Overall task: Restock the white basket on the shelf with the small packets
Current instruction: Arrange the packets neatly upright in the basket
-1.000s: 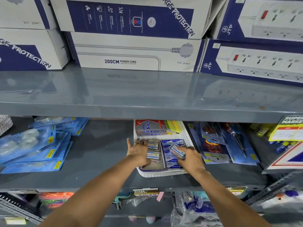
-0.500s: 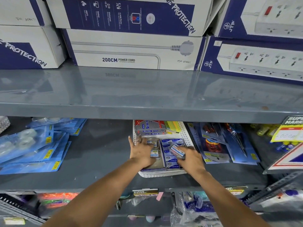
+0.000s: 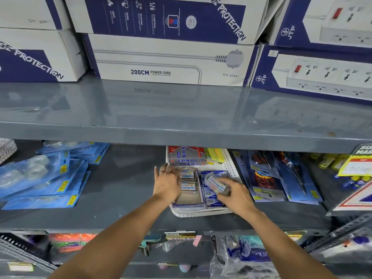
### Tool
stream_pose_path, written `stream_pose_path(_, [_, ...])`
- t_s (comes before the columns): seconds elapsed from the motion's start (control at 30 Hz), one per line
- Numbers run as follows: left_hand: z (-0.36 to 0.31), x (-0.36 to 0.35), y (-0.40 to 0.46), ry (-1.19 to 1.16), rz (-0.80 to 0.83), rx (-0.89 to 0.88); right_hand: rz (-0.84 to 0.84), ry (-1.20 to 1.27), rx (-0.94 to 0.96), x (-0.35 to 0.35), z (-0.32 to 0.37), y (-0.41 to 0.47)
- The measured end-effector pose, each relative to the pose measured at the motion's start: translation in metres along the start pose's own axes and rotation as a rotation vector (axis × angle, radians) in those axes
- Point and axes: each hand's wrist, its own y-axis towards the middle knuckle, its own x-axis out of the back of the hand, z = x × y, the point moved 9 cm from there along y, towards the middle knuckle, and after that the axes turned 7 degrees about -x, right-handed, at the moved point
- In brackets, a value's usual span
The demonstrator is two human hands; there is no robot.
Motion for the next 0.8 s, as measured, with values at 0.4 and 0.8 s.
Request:
stream_pose_path(0.4, [0.046, 0.001, -0.029, -0.293, -0.202, 0.442, 0.407, -0.226, 0.115, -0.072, 0.075, 0.012])
stream_pose_path(0.8, [0.042, -0.002, -0.026, -0.195, -0.159, 0.404, 0.374, -0.234, 0.100, -0.084, 0.074, 0.015])
